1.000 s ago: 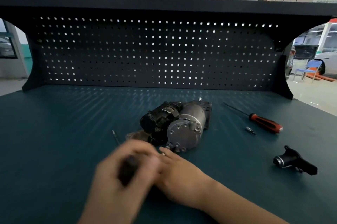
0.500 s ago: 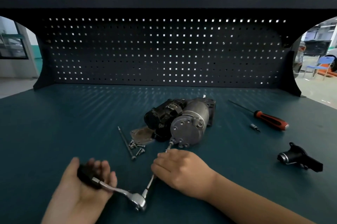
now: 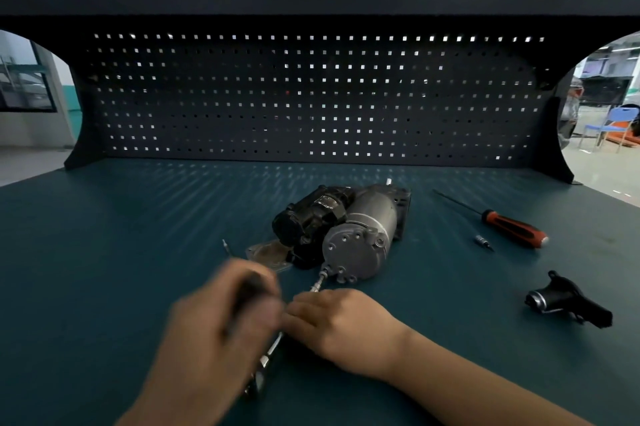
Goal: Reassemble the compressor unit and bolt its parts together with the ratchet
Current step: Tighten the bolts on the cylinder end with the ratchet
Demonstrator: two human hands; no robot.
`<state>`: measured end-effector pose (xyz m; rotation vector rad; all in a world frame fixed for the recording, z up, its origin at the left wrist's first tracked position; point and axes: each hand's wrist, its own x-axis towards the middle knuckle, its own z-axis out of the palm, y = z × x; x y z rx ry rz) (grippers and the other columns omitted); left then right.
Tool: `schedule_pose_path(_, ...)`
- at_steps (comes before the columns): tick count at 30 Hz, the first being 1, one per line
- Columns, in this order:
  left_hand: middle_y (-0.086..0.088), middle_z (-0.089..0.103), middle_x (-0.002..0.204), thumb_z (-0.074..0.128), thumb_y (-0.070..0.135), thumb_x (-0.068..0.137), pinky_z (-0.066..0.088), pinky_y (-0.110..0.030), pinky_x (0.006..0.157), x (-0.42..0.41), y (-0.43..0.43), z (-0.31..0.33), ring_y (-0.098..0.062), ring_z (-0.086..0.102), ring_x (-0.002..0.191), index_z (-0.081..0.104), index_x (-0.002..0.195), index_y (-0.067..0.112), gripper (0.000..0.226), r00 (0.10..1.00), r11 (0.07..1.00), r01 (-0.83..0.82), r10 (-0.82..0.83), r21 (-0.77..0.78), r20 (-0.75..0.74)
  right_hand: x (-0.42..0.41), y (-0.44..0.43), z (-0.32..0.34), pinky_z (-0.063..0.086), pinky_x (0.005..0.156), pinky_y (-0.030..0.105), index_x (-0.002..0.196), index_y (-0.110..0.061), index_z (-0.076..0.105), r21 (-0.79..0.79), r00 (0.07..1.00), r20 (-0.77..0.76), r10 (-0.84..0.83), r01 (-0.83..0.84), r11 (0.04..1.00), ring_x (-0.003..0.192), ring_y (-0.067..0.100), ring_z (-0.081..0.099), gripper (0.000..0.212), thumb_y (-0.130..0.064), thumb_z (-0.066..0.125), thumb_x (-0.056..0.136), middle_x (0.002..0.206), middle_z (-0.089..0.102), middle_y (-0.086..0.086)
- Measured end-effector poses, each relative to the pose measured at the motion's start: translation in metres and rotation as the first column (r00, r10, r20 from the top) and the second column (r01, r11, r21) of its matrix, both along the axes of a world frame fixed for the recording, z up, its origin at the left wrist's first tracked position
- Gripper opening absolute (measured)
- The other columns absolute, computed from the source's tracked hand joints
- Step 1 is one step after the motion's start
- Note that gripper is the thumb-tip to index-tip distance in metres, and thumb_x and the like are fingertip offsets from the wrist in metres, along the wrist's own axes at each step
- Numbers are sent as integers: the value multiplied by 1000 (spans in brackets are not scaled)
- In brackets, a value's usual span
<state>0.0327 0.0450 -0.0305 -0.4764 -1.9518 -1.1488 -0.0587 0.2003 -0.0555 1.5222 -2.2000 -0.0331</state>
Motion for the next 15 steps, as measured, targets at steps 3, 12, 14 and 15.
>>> schedule_pose_path(3,4,57,52,42,44,94,52,-18,48,-6,-22,-8,-5,58,47,60,64,22,42,981,521,-87,-103,849,164,-2,-2,-12,51,61,22,85,-18,72,-59,994,-92,63,-69,996,75,12,66,31,-13,42,89,78,69,-5)
schedule_pose_path(12,8,50,47,51,49,84,38,-12,41,3,17,-3,-8,44,36,58,65,31,27,976,829,200,-216,523,-30,0,-5,-7,53,75,24,88,-25,75,-118,987,-140,79,-96,988,89,8,67,33,-21,43,83,91,72,-10)
schedule_pose_path(14,17,57,57,43,65,86,43,-15,42,4,22,-10,-3,52,45,53,84,42,25,989,987,149,-149,-62,1,0,-6,-4,54,77,24,72,-25,74,-149,989,-106,106,-122,981,79,5,67,36,-20,39,76,77,71,-13)
schedule_pose_path(15,18,58,61,40,68,86,45,-18,42,4,22,-11,-3,55,48,50,89,45,26,992,968,126,-128,-216,6,0,-6,-4,54,78,24,64,-24,71,-157,985,-110,134,-150,976,69,6,66,35,-18,39,74,67,68,-12)
